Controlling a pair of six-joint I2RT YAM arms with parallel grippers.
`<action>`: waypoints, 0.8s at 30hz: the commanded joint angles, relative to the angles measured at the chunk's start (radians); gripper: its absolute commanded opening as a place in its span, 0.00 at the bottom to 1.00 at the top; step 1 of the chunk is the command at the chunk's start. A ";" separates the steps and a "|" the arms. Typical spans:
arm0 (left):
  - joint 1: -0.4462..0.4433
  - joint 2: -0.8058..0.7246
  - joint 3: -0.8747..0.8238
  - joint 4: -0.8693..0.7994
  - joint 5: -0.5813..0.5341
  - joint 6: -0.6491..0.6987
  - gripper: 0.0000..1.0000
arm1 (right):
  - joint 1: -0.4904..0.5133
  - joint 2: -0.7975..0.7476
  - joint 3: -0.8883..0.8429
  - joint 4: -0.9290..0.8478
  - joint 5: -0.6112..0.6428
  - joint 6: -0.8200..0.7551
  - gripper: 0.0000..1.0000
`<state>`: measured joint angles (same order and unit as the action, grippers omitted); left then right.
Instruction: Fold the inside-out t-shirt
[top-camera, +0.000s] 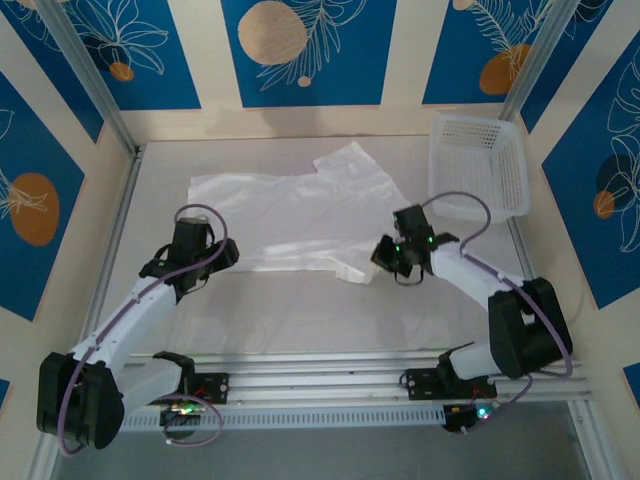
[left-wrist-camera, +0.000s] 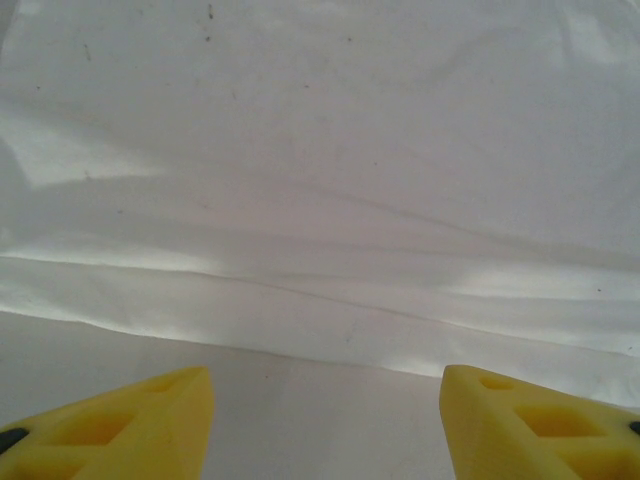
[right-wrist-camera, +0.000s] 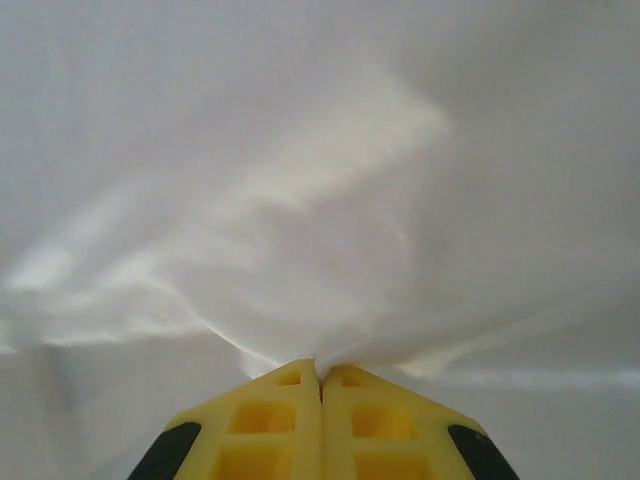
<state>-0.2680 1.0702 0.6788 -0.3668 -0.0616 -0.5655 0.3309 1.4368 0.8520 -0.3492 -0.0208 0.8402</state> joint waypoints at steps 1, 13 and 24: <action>-0.010 0.018 0.005 0.001 -0.005 0.014 0.61 | -0.052 0.130 0.216 0.052 -0.024 -0.035 0.00; -0.011 0.193 0.101 -0.085 -0.168 -0.082 0.64 | -0.109 0.390 0.438 -0.060 0.111 -0.065 0.43; 0.112 0.708 0.399 -0.054 -0.126 -0.089 0.00 | -0.167 0.297 0.098 0.054 0.100 0.002 0.07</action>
<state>-0.2031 1.6894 1.0267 -0.4004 -0.2237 -0.6304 0.1738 1.7382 0.9726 -0.3260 0.0856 0.8223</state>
